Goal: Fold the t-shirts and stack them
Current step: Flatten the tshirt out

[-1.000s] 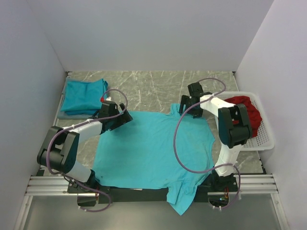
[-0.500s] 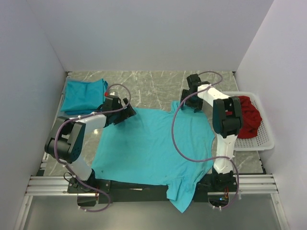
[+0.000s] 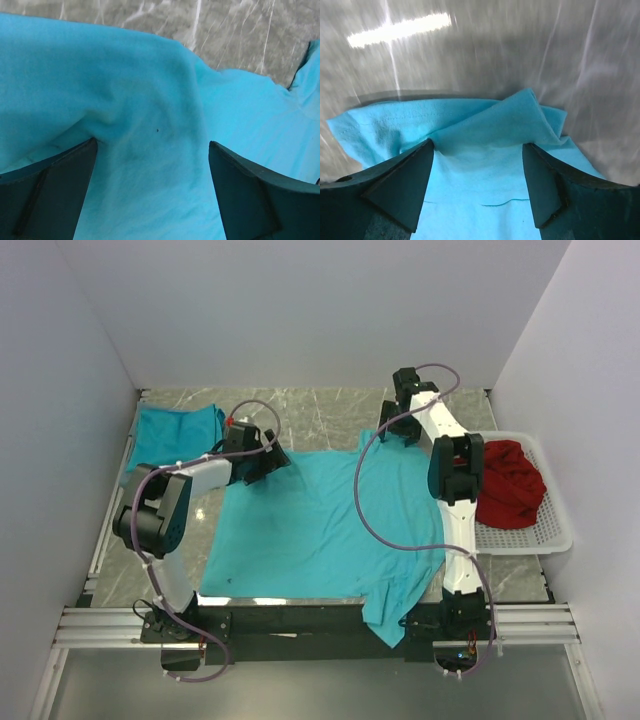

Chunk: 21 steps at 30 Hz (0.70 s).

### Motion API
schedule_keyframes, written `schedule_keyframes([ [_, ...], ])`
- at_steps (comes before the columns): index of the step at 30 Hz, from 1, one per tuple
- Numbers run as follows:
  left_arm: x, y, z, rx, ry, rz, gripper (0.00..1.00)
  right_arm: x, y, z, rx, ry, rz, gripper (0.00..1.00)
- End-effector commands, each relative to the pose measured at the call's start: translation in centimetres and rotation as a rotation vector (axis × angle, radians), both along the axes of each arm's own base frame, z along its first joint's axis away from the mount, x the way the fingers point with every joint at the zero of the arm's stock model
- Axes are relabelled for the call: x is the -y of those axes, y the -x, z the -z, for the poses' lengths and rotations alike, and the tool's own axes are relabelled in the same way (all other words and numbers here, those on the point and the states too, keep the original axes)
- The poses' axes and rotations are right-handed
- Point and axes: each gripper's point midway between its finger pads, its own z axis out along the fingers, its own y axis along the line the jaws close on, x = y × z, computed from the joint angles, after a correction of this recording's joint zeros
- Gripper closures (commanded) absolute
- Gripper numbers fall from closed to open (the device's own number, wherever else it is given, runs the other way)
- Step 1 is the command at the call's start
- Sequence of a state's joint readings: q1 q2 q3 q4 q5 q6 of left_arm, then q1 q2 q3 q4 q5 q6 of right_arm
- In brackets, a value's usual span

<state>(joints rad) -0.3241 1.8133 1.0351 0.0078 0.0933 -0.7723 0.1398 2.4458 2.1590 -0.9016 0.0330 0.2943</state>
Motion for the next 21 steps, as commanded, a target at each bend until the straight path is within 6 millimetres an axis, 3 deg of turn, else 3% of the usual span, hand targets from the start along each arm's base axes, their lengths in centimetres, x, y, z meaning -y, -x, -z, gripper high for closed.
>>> schedule_keyframes([
  [1,-0.4,-0.8,0.5,-0.041,-0.030,-0.009,0.01,0.7,-1.4,-0.3,0.002,-0.013,-0.027,0.22],
  [4,-1.1,-2.5,0.0,-0.040,-0.056,-0.025,0.01,0.0,-3.0,-1.4,0.063,-0.050,-0.066,0.20],
  [6,-1.4,-3.7,-1.3,-0.013,-0.083,-0.032,0.01,-0.5,-3.7,-3.1,0.121,-0.070,-0.104,0.20],
  [9,-0.7,-4.5,-3.8,0.049,-0.048,-0.010,0.01,-0.6,-4.3,-6.7,0.205,-0.063,-0.132,0.19],
  [10,-0.5,-4.4,-5.0,0.076,-0.032,-0.002,0.01,-0.3,-4.1,-8.5,0.235,-0.053,-0.127,0.18],
  [12,-0.1,-4.0,-6.0,0.095,-0.018,0.010,0.01,-0.5,-3.8,-10.3,0.269,-0.046,-0.132,0.18],
  [13,0.4,-3.5,-7.1,0.118,-0.013,0.022,0.01,-0.2,-2.6,-11.2,0.270,-0.027,-0.121,0.18],
  [15,0.3,-2.3,-7.0,0.119,-0.030,0.018,0.00,-0.8,-1.5,-11.9,0.298,-0.025,-0.110,0.17],
  [16,0.7,-1.7,-7.8,0.139,-0.027,0.028,0.01,-0.4,0.8,-11.6,0.276,-0.009,-0.092,0.17],
  [18,0.5,0.0,-6.9,0.119,-0.031,0.024,0.01,-0.8,2.2,-11.6,0.305,-0.010,-0.060,0.17],
  [19,0.6,0.5,-7.7,0.143,-0.017,0.030,0.01,-1.1,4.9,-10.6,0.273,-0.011,-0.058,0.17],
  [21,0.2,2.2,-6.3,0.117,-0.017,0.035,0.01,-1.3,7.0,-9.9,0.275,-0.023,-0.021,0.16],
])
